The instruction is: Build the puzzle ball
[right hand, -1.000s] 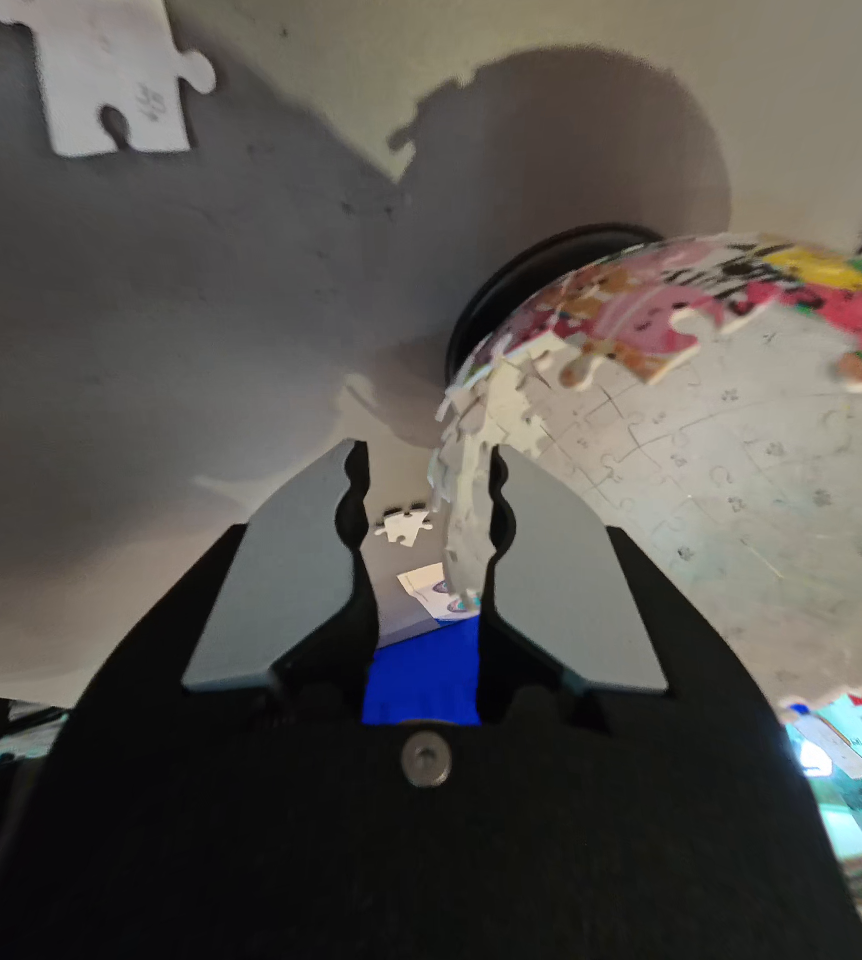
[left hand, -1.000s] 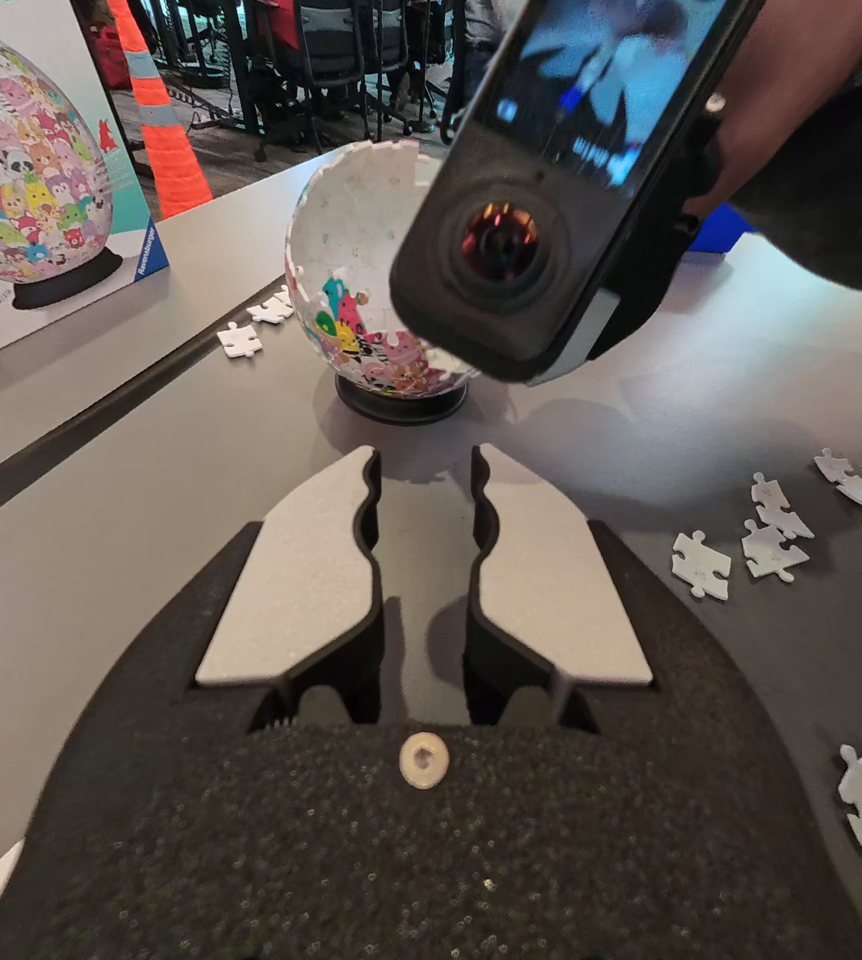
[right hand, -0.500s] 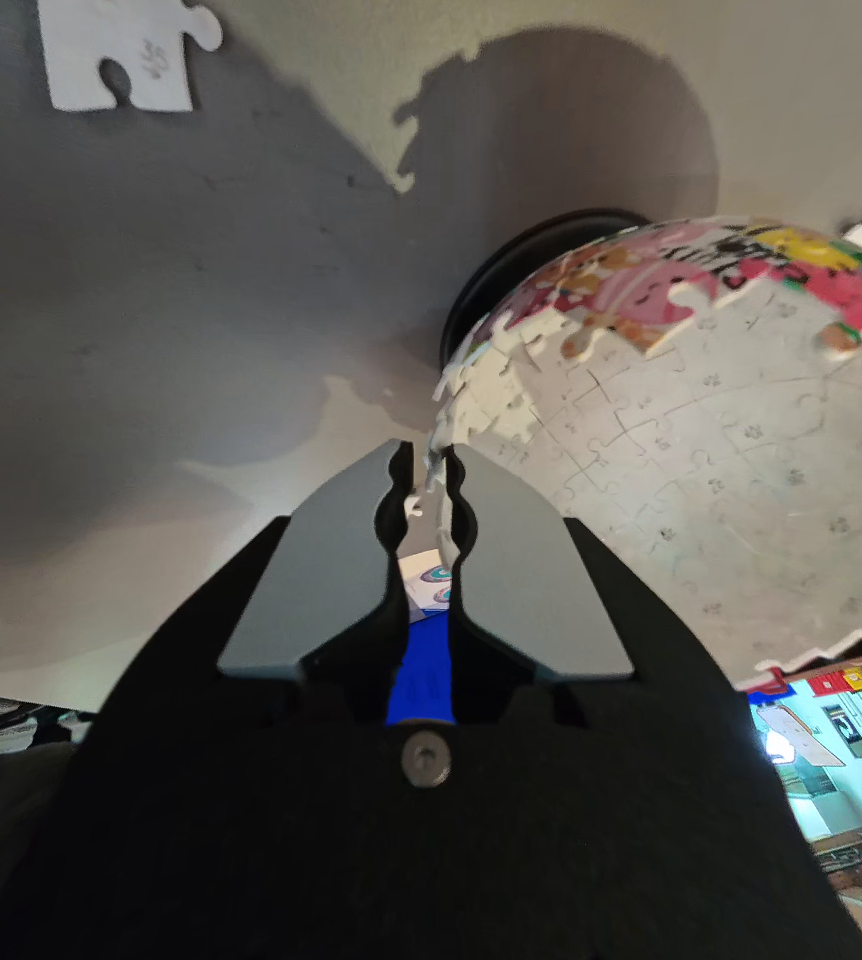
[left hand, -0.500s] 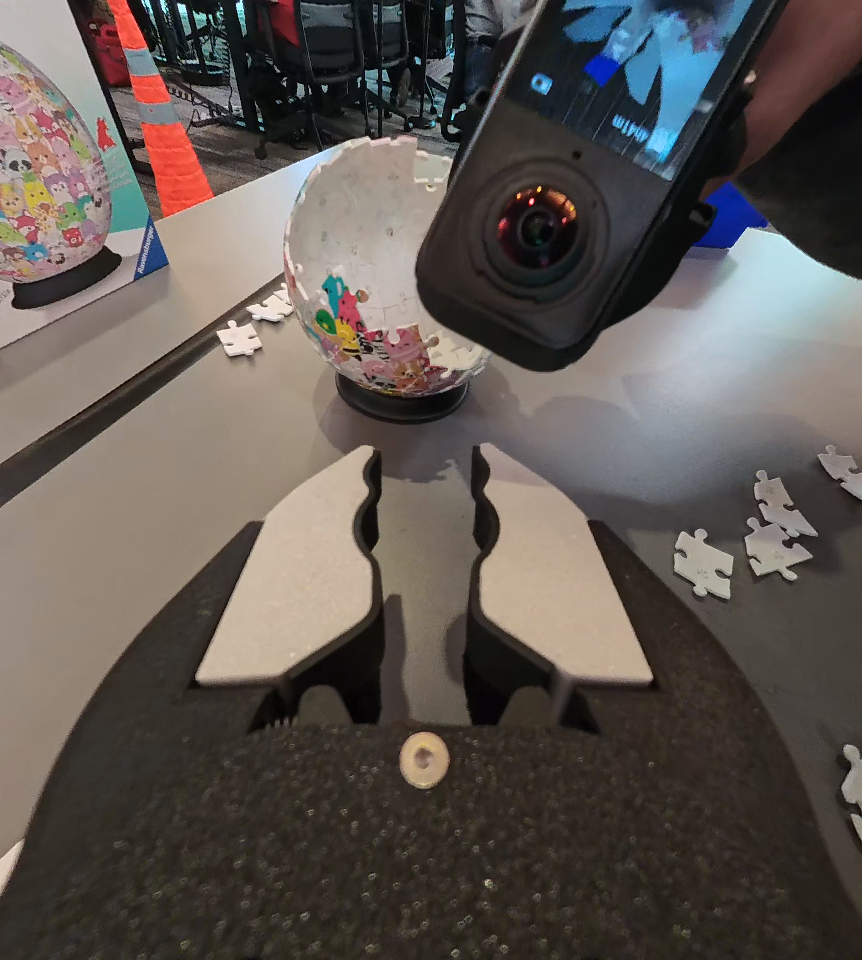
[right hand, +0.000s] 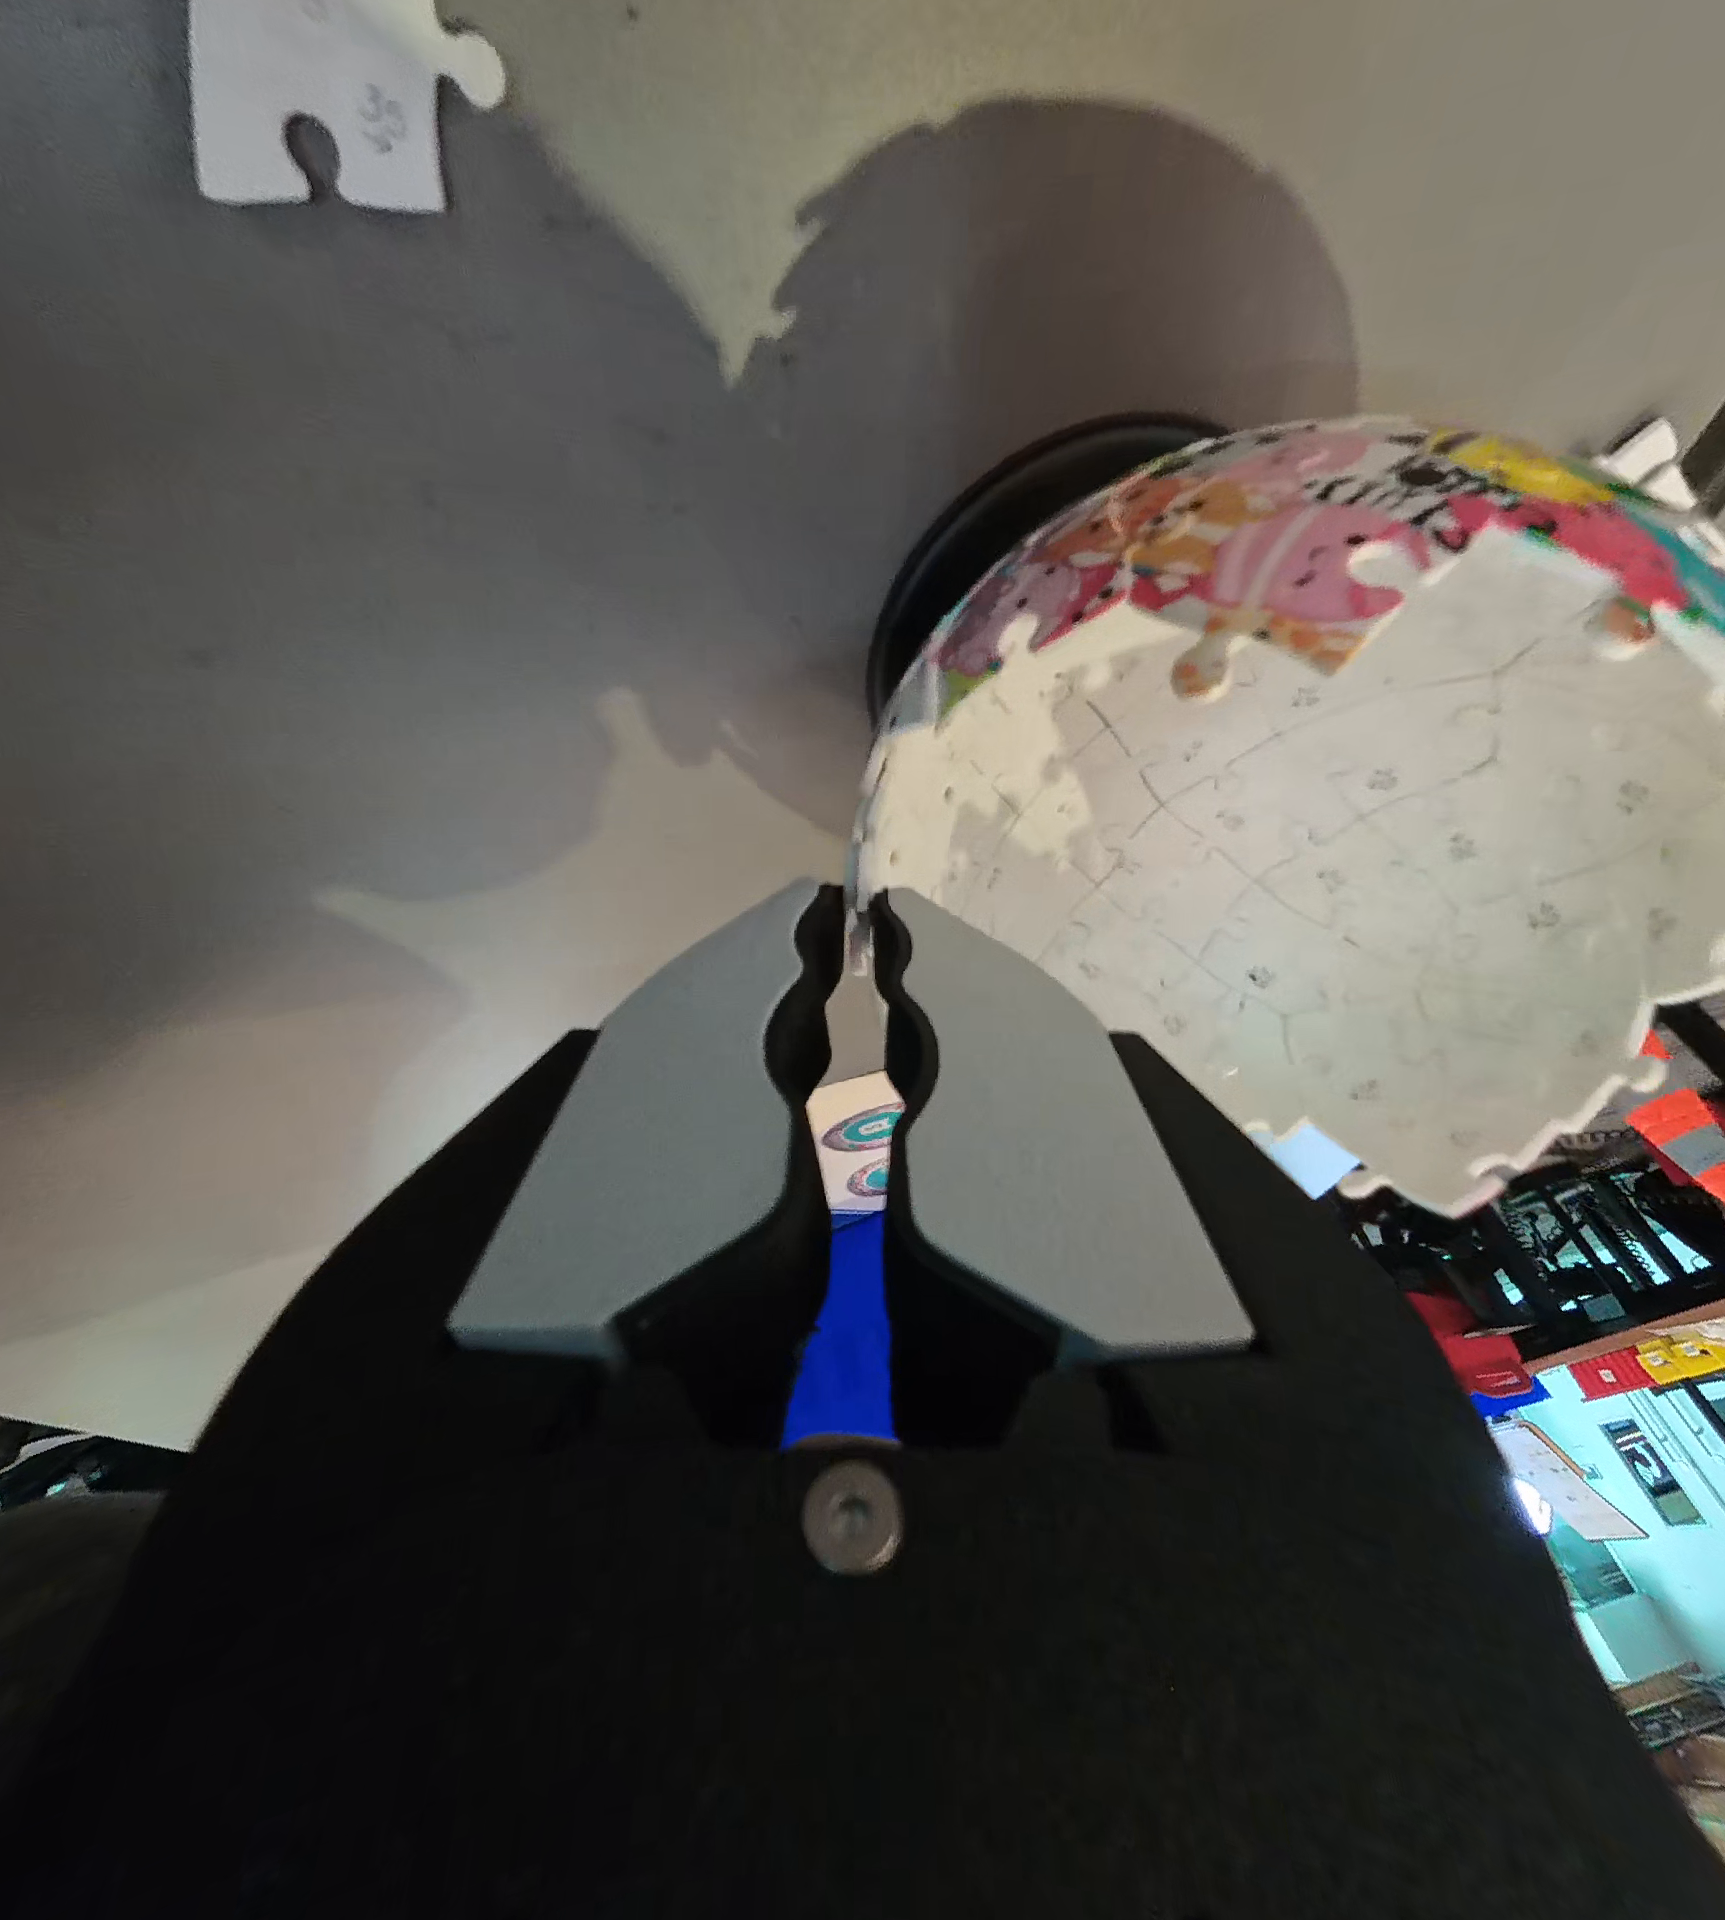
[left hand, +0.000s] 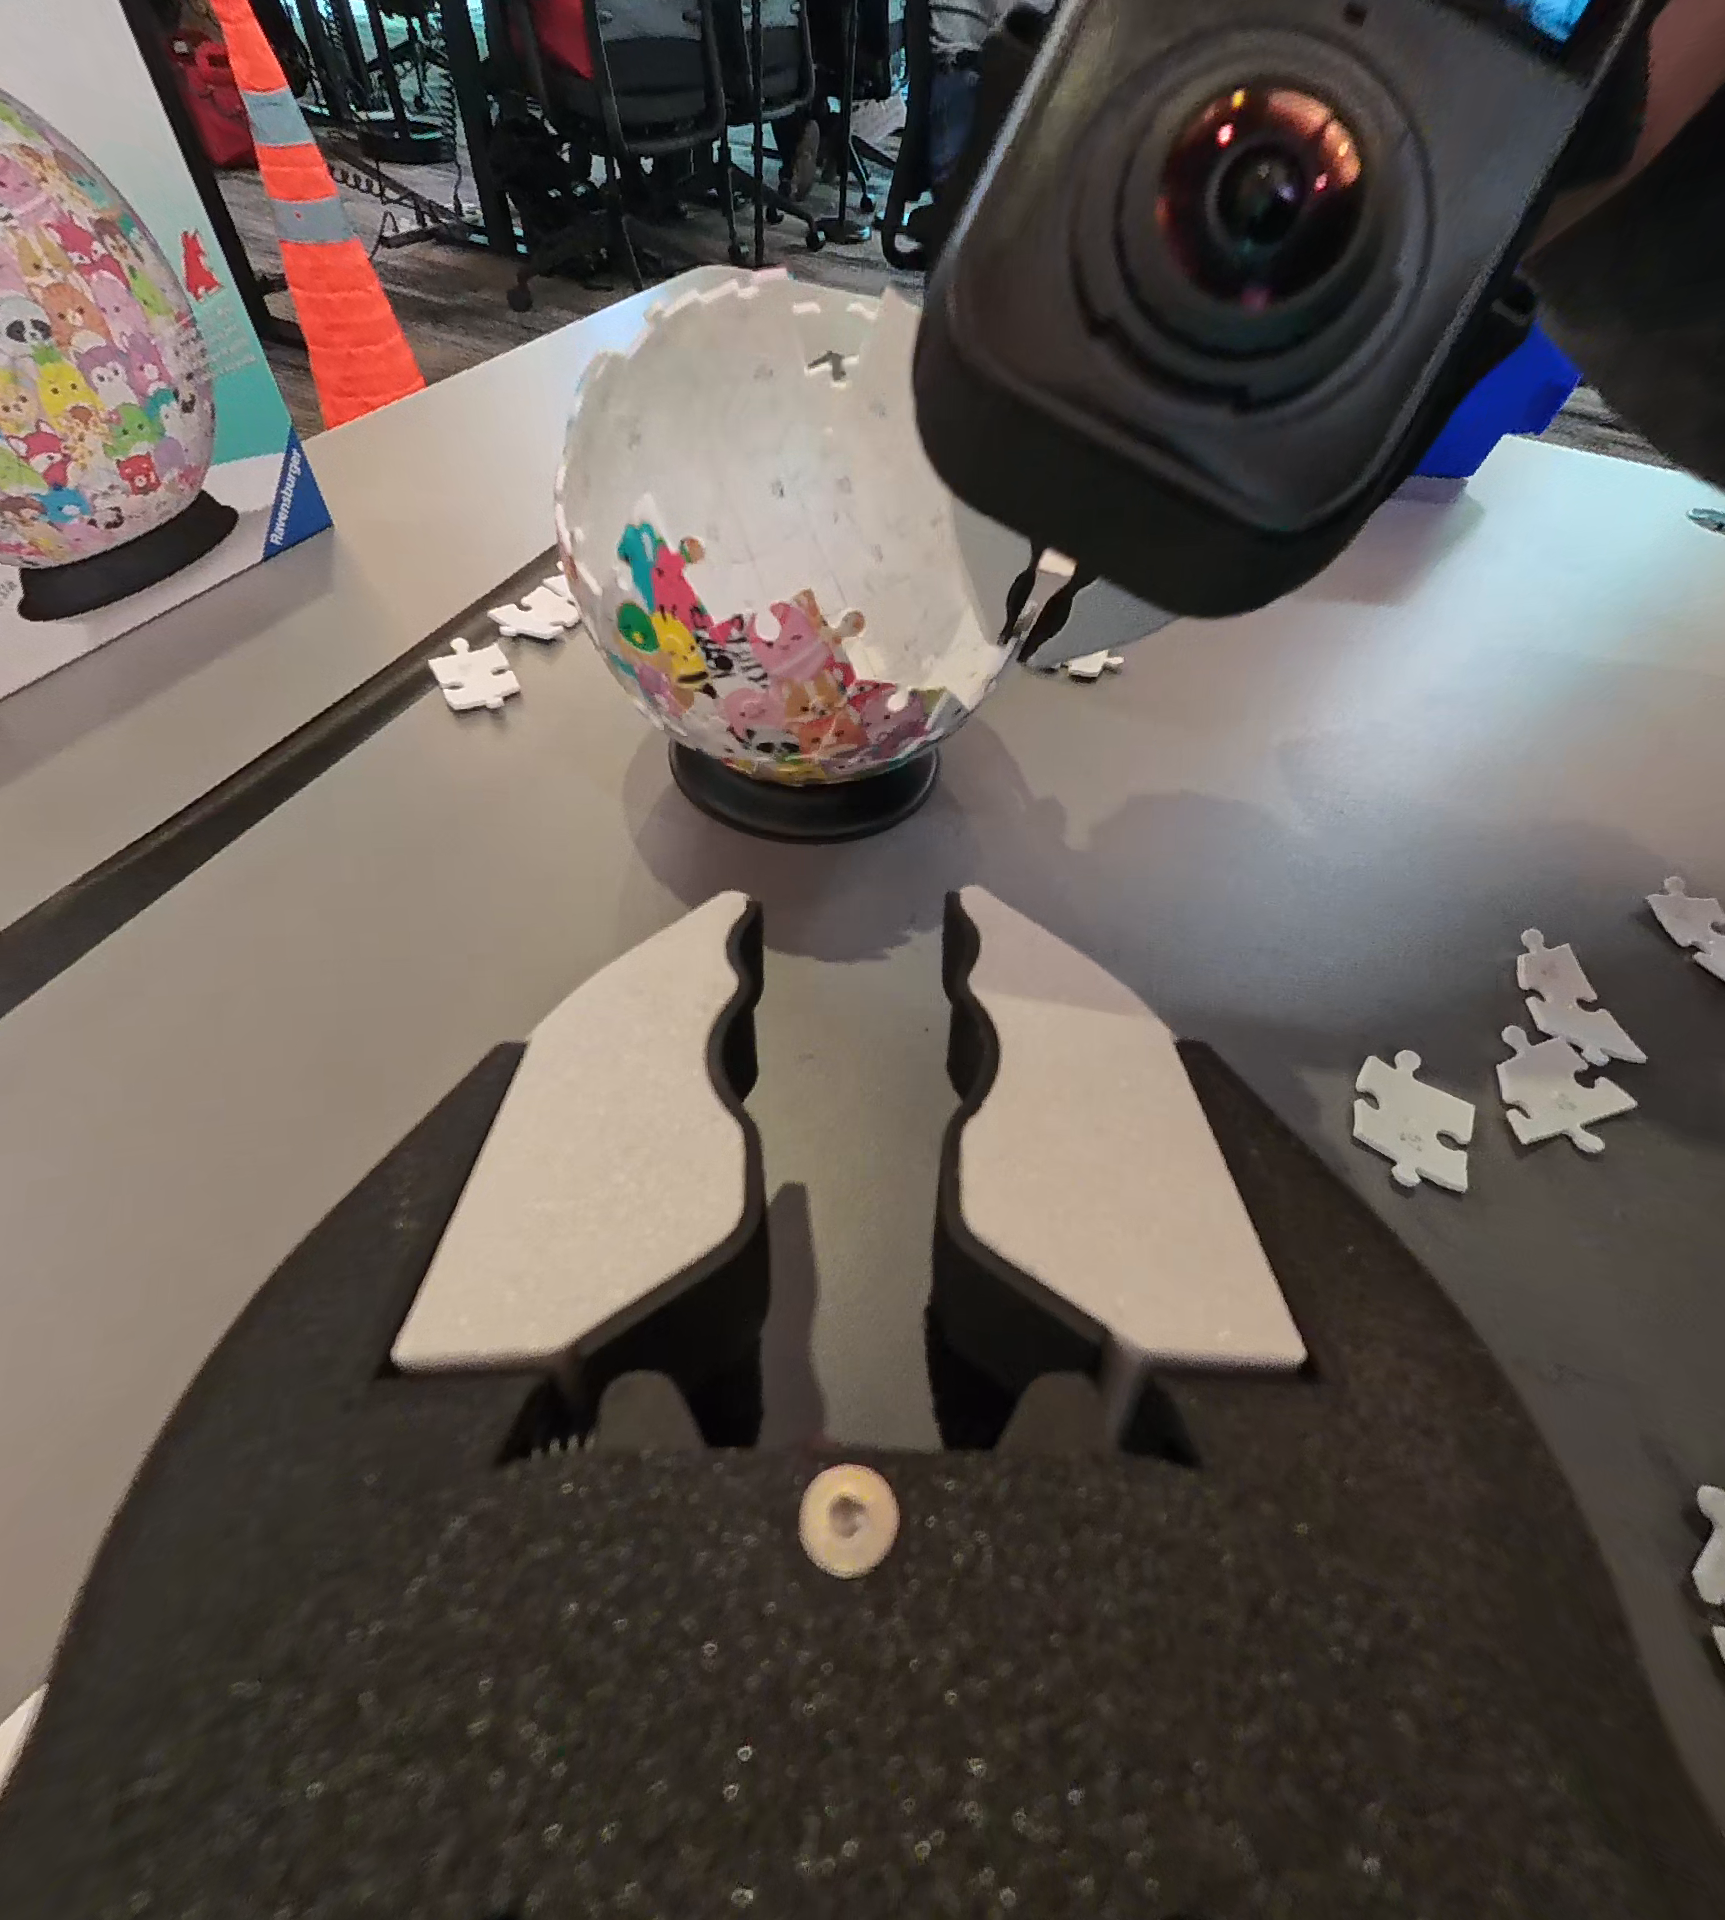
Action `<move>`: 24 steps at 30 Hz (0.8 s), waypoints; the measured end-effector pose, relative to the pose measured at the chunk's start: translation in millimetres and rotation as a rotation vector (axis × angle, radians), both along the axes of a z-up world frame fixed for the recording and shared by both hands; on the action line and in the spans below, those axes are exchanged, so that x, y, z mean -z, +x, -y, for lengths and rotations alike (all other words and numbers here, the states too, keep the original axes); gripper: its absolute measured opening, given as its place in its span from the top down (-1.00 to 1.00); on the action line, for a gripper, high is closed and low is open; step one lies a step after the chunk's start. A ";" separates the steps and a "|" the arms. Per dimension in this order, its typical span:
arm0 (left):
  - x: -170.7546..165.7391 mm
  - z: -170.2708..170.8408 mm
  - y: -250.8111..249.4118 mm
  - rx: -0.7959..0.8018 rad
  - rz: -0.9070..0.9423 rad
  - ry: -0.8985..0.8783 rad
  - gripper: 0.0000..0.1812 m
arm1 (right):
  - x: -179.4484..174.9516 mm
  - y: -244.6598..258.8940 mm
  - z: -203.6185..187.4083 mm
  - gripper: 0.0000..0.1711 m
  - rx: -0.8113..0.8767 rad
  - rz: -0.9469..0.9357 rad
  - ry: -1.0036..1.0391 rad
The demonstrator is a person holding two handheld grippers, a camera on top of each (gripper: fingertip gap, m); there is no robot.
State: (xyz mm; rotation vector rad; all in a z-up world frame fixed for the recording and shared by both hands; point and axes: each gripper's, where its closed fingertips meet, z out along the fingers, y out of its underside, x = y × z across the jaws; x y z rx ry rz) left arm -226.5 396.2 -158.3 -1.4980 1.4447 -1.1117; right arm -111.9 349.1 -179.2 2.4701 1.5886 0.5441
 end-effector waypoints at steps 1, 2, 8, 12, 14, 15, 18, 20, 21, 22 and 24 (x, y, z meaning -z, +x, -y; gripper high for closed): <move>0.1 0.1 0.1 0.000 -0.001 0.002 0.64 | -0.1 0.3 1.3 0.94 0.002 -0.001 -0.005; 0.4 0.3 0.2 0.000 -0.002 0.003 0.64 | -0.4 1.0 1.9 0.94 0.001 0.002 -0.004; 1.1 1.0 0.4 0.002 -0.007 0.009 0.64 | -2.5 1.9 2.5 0.93 0.011 -0.012 0.002; 1.4 1.3 0.6 0.004 -0.009 0.010 0.64 | -0.3 0.7 2.4 0.93 0.016 -0.028 -0.001; 1.4 1.5 0.6 0.005 -0.009 0.010 0.64 | 1.0 0.5 1.7 0.89 0.018 -0.031 0.001; 1.6 1.6 0.6 0.005 -0.010 0.010 0.64 | 1.1 0.8 1.3 0.87 0.020 -0.030 0.003; 2.0 2.0 0.8 0.006 -0.013 0.013 0.64 | -0.7 -0.5 -0.7 0.75 0.021 -0.041 0.017; 2.4 2.3 0.9 0.008 -0.016 0.015 0.64 | 1.2 -3.6 -1.9 0.54 0.031 -0.061 0.024; 2.5 2.5 1.0 0.008 -0.017 0.016 0.64 | 3.9 -3.1 -2.0 0.43 0.033 -0.056 0.024; 2.6 2.6 1.0 0.009 -0.018 0.016 0.64 | 7.7 -1.8 -0.6 0.36 0.034 -0.046 0.011; 2.9 2.8 1.2 0.010 -0.019 0.017 0.64 | 16.4 0.9 2.8 0.33 0.036 -0.026 -0.016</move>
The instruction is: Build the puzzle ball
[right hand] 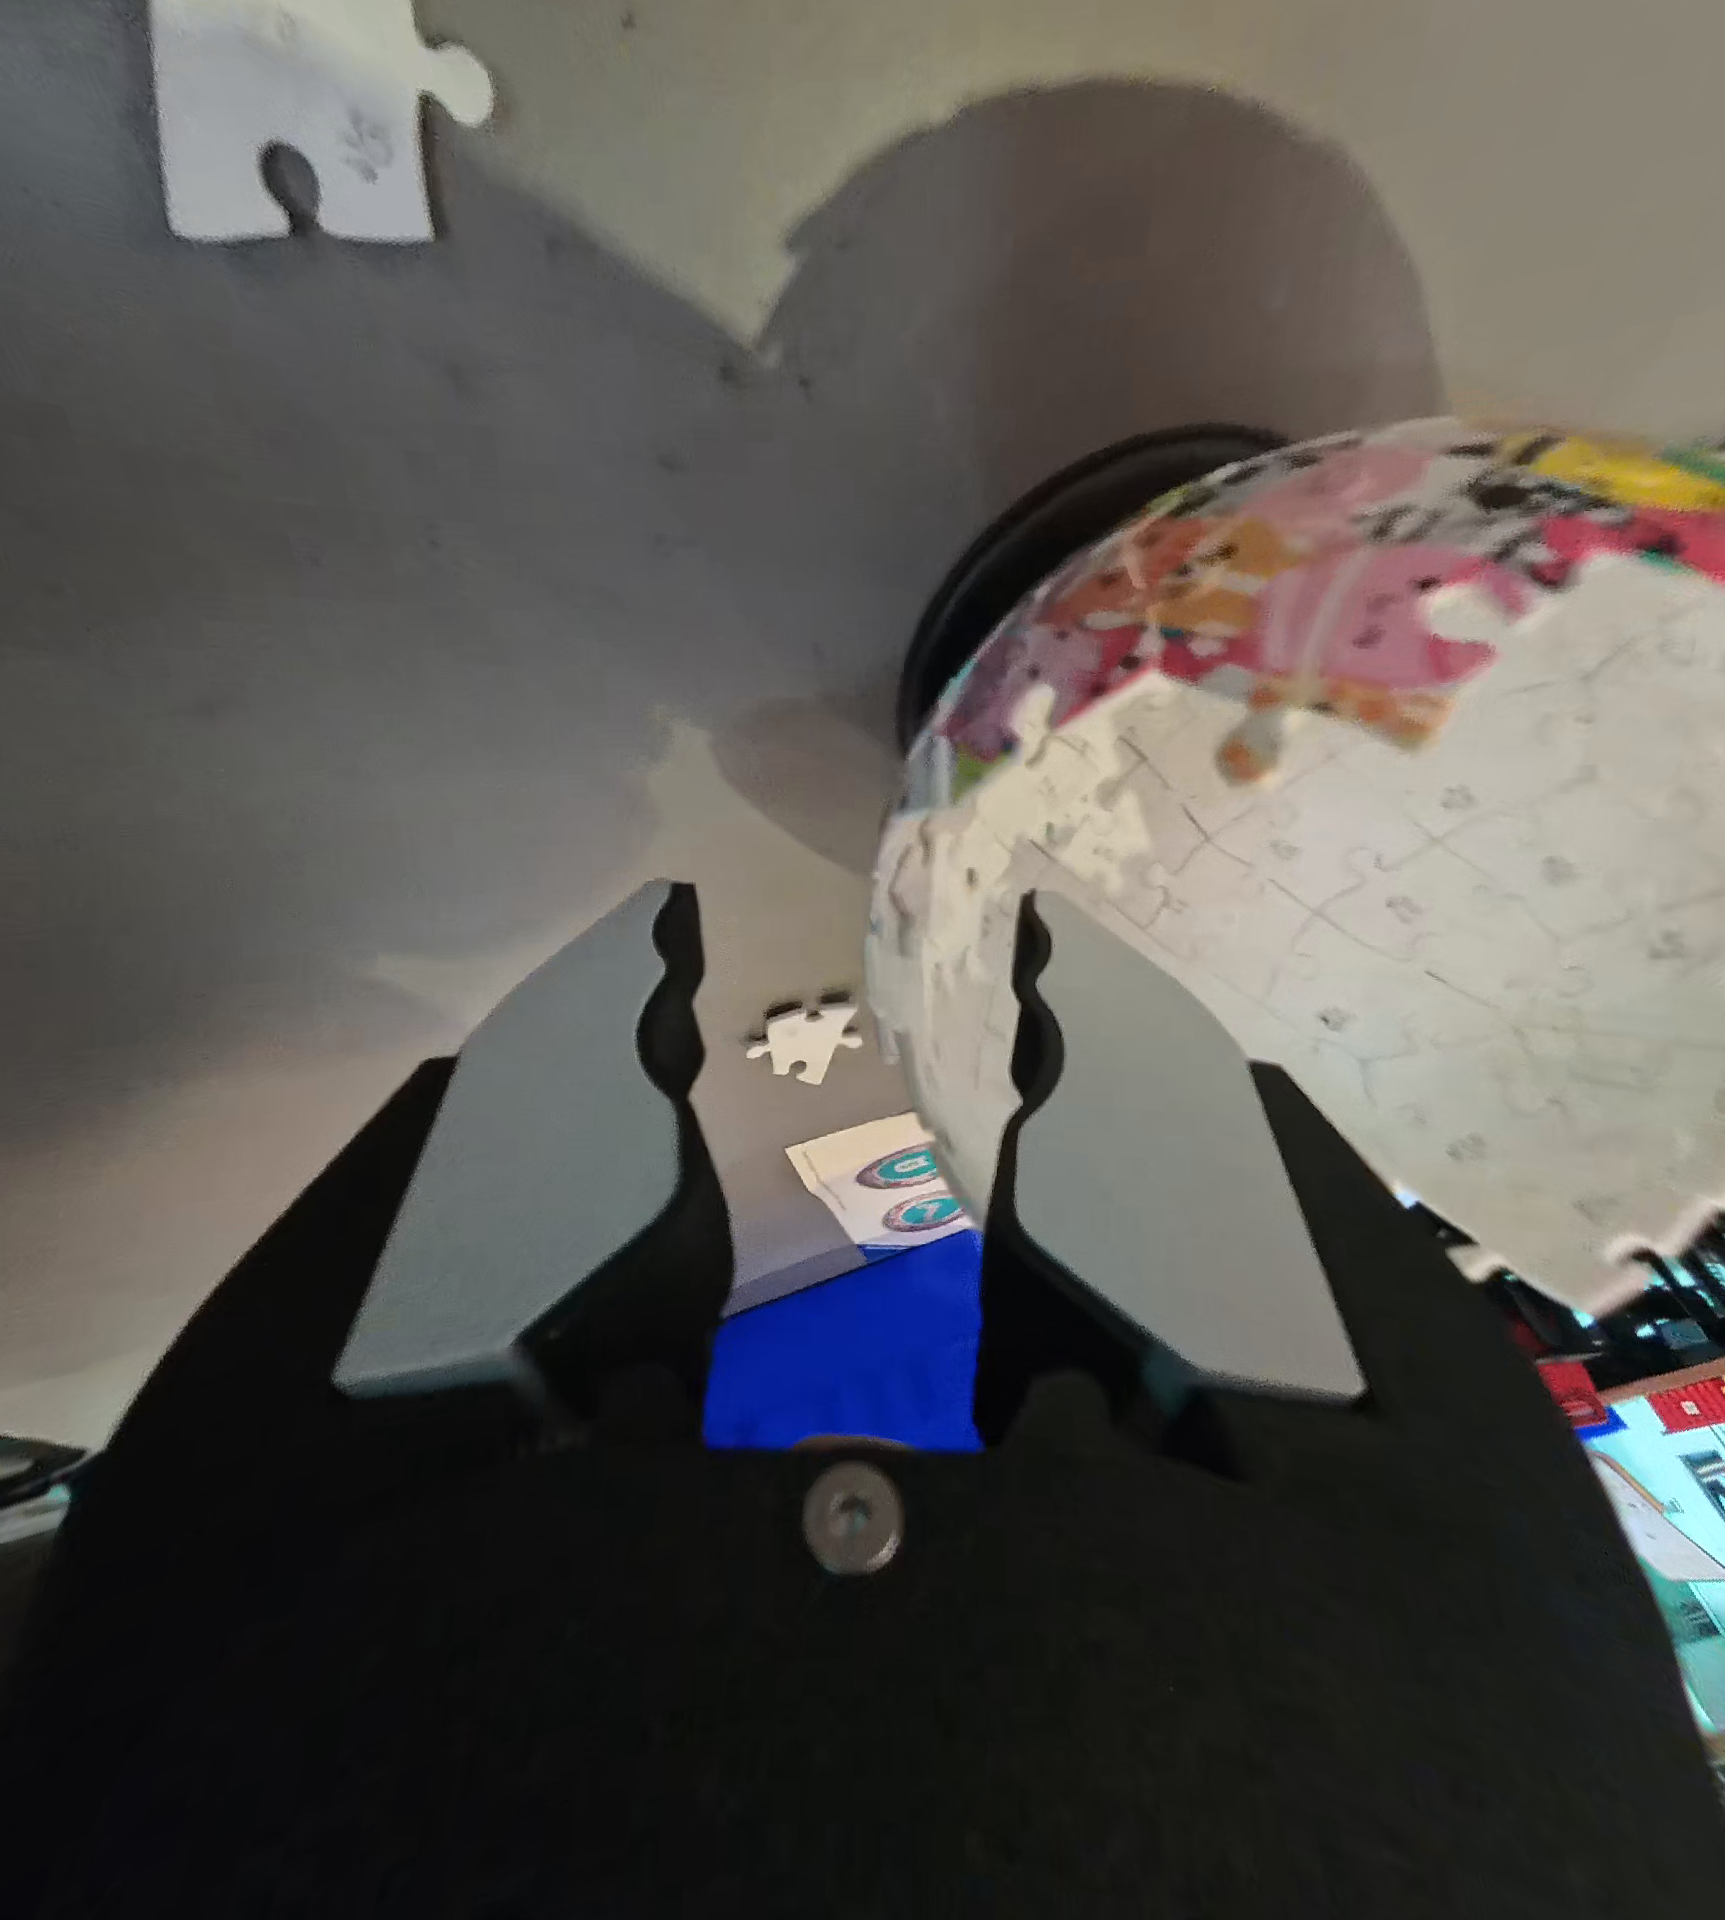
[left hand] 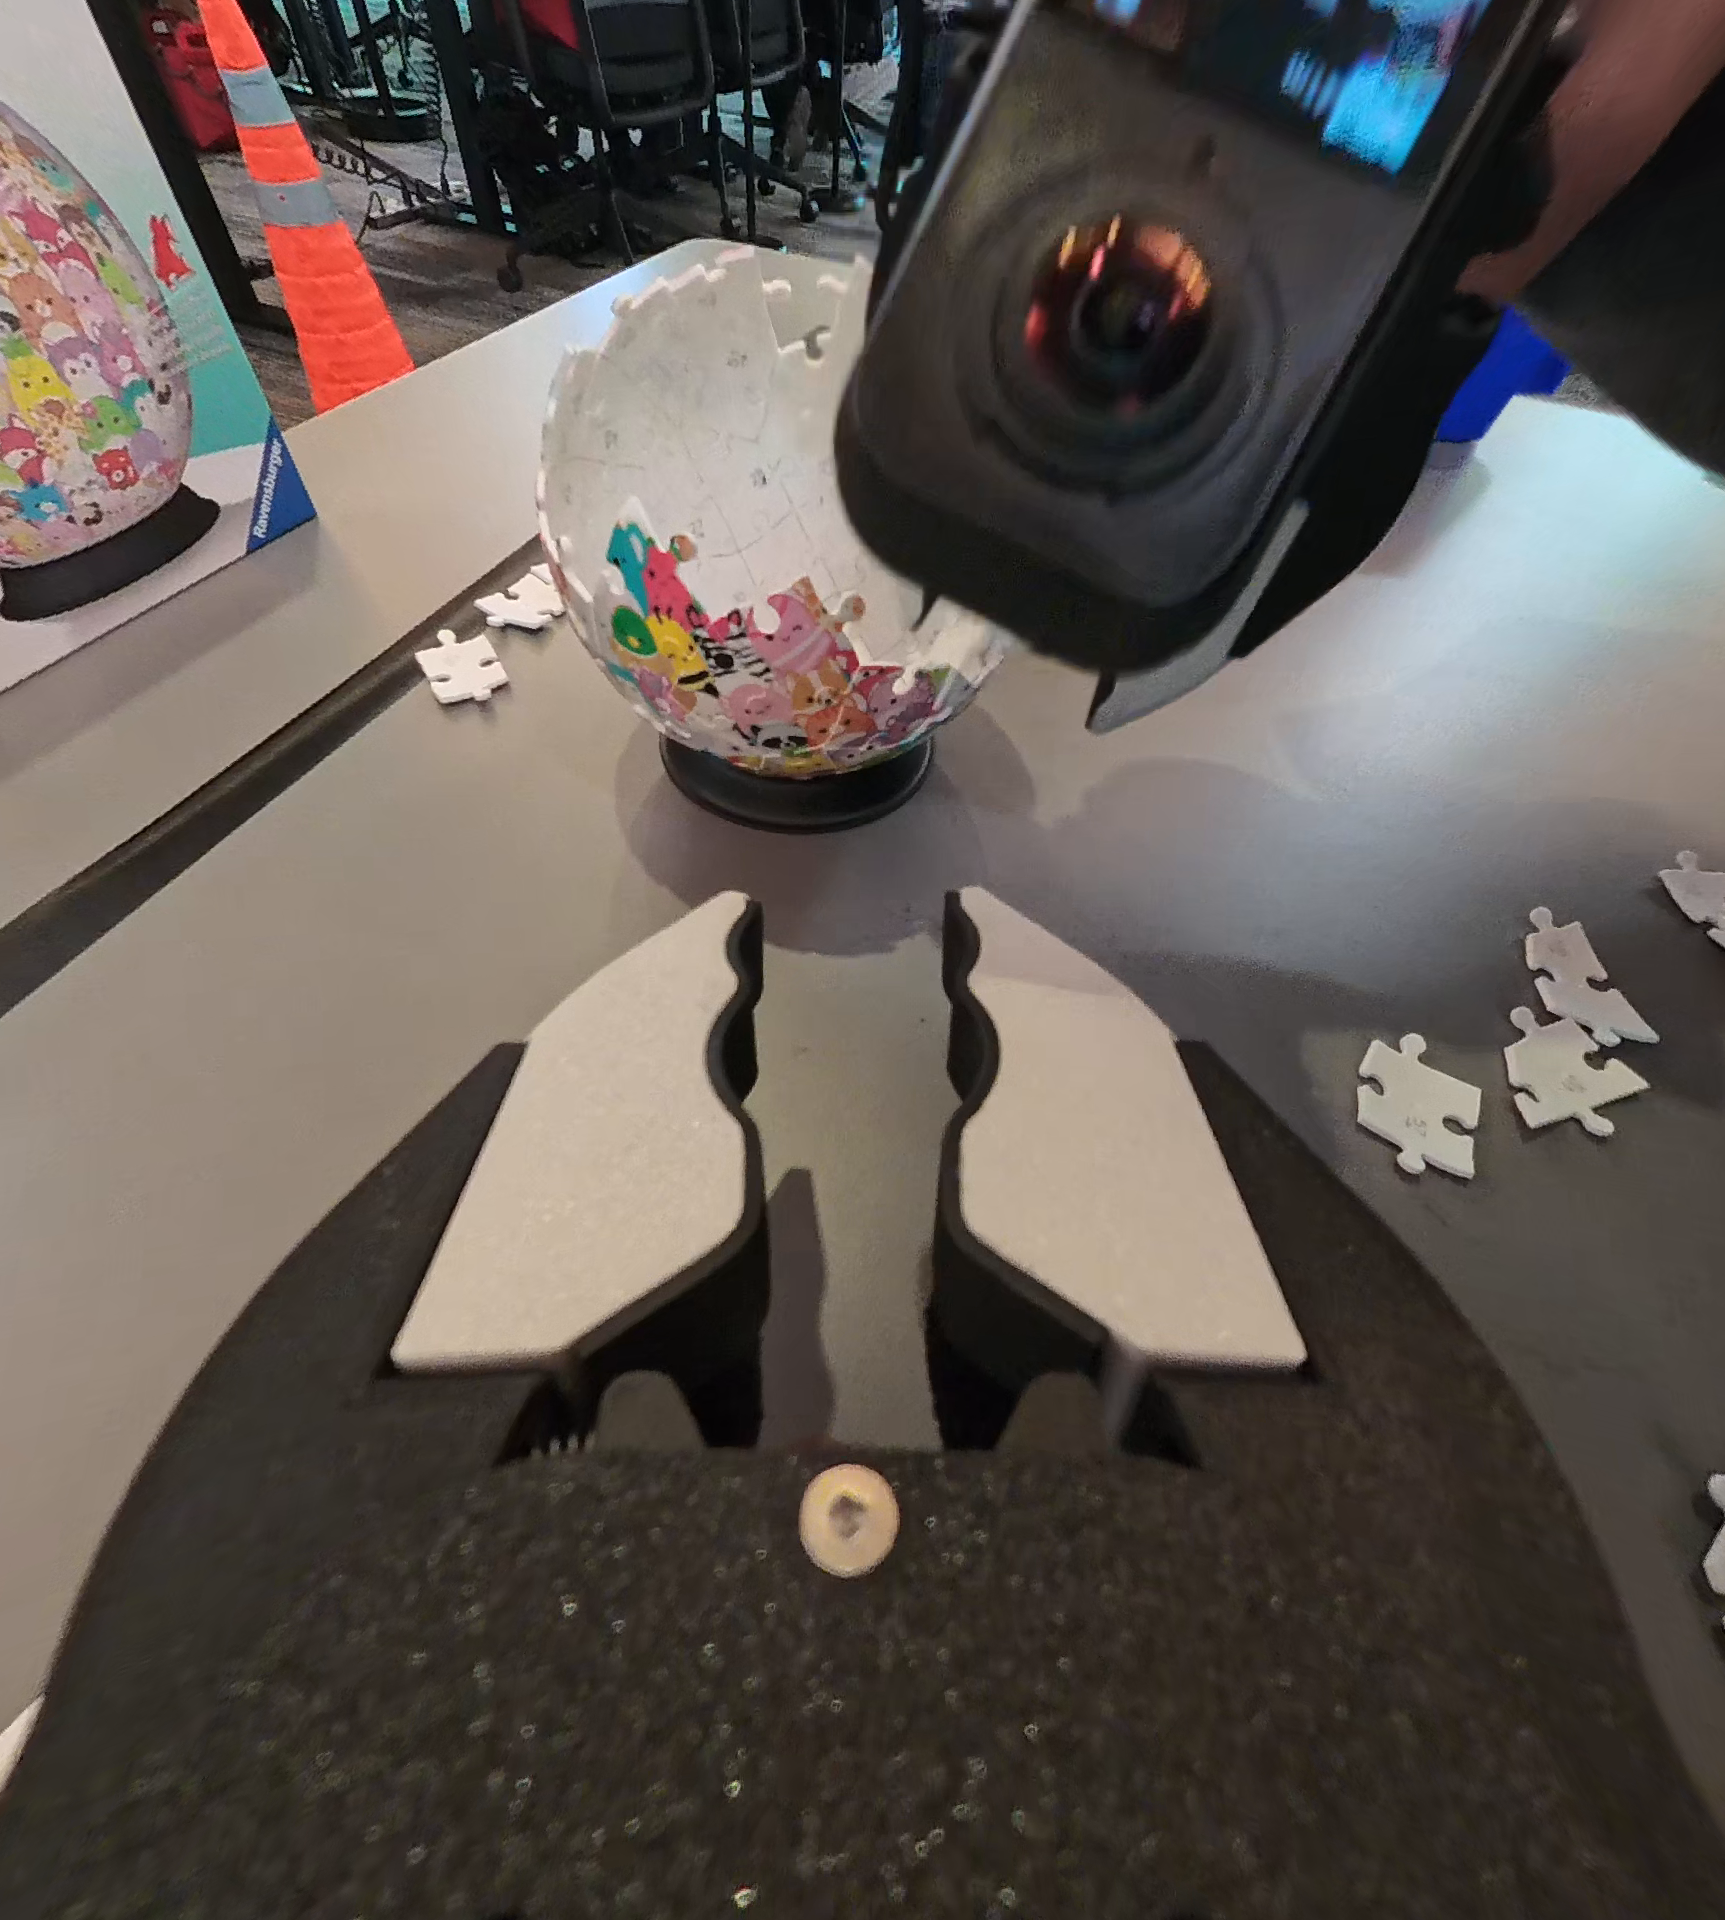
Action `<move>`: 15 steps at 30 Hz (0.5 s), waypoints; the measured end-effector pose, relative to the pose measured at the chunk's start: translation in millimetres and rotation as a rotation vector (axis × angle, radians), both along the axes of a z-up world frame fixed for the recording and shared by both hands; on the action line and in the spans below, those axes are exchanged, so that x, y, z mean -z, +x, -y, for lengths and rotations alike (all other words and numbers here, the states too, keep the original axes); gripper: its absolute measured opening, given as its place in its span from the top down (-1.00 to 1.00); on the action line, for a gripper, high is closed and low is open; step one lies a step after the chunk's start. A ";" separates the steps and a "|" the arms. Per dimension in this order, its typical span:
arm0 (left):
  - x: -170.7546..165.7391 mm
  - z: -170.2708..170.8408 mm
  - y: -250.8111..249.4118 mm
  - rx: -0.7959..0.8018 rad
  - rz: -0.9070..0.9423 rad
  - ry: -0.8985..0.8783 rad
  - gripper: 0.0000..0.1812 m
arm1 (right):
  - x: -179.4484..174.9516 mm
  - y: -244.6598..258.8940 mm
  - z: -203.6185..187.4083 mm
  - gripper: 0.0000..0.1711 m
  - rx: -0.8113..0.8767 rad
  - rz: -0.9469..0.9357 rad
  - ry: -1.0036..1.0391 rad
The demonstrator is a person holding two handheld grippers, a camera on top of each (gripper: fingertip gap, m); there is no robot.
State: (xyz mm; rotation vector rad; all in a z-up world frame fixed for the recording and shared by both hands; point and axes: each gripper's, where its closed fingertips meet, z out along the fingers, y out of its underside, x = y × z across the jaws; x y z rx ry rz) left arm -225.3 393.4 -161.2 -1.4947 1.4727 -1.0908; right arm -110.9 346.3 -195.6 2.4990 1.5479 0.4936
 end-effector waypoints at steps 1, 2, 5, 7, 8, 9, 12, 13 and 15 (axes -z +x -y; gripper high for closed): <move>0.1 0.2 0.0 0.001 -0.001 0.001 0.64 | 3.9 0.6 1.9 0.33 0.004 0.005 -0.015; 0.3 0.3 0.0 0.001 -0.002 0.001 0.64 | 7.2 0.4 2.8 0.33 0.007 0.004 -0.024; 0.5 0.6 0.1 0.002 -0.004 0.003 0.64 | 13.9 -1.5 6.7 0.37 0.018 -0.005 -0.057; 0.5 0.6 0.1 0.002 -0.003 0.004 0.64 | 13.8 -0.9 6.2 0.38 0.015 0.000 -0.056; 0.5 0.8 0.1 0.003 -0.004 0.004 0.64 | 12.7 -1.0 6.2 0.40 0.015 -0.001 -0.057; 0.5 0.8 0.1 0.003 -0.004 0.004 0.64 | 11.0 -1.4 6.2 0.43 0.017 -0.002 -0.057; 0.8 1.0 0.2 0.003 -0.006 0.006 0.64 | 3.9 -3.4 6.5 0.47 0.012 -0.012 -0.052; 1.0 1.0 0.3 0.004 -0.007 0.006 0.64 | 1.7 -4.2 7.0 0.48 0.010 -0.014 -0.052; 1.3 1.3 0.4 0.004 -0.009 0.009 0.64 | -2.0 -5.3 8.2 0.51 0.005 -0.016 -0.053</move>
